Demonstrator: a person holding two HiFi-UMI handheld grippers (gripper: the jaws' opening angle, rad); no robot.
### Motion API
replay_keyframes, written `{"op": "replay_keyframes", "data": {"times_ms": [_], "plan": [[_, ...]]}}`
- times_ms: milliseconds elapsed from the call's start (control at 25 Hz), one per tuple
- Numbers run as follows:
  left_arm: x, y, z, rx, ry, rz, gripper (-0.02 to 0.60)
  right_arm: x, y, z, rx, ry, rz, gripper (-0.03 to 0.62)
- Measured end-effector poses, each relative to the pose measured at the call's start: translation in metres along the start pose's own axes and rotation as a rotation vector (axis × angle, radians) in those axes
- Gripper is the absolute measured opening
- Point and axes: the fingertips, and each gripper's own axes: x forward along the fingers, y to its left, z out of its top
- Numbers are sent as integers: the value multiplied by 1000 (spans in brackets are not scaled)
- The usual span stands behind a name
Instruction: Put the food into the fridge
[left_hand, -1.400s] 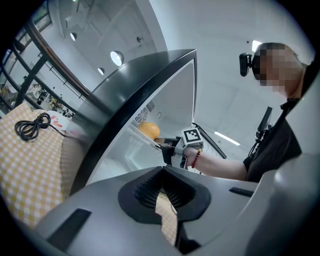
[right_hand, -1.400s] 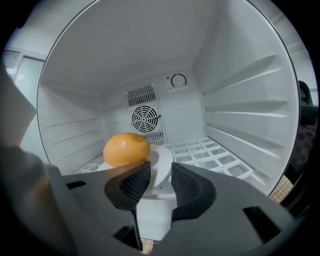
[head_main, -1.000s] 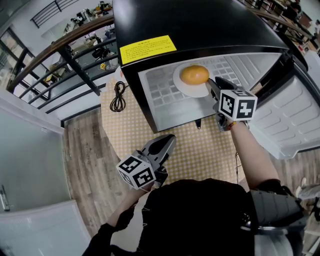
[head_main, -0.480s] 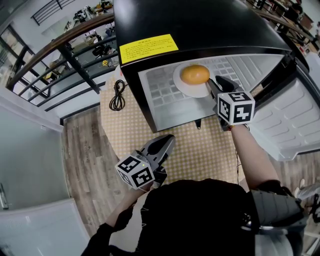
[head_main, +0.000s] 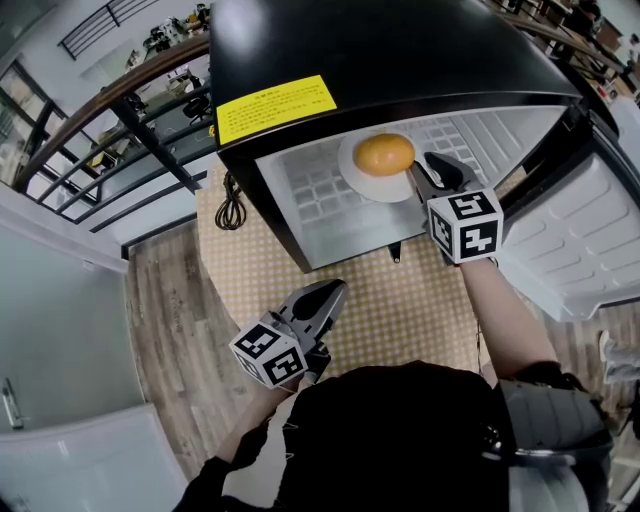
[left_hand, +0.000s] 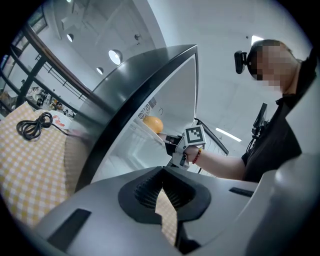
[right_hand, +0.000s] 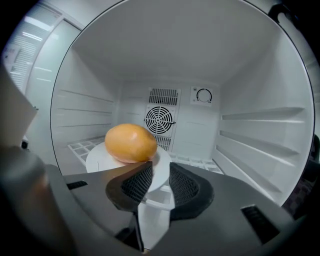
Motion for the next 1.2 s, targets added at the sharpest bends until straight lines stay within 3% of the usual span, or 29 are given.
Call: {"op": "replay_keyframes", "data": {"times_ms": [440, 880, 1000, 1200], "plan": [[-21, -2, 5, 0, -44, 87, 12, 4, 1, 6, -24, -20, -1, 107], [-50, -33, 1, 20, -106, 198, 12, -6, -6, 9, -10, -41, -3, 106], [-52, -48, 1, 28, -119, 211, 12, -12, -10, 12, 11, -69, -7, 41], [-55, -76, 0, 60, -135, 228, 12, -30, -12, 15, 29, -96, 7, 26]]}}
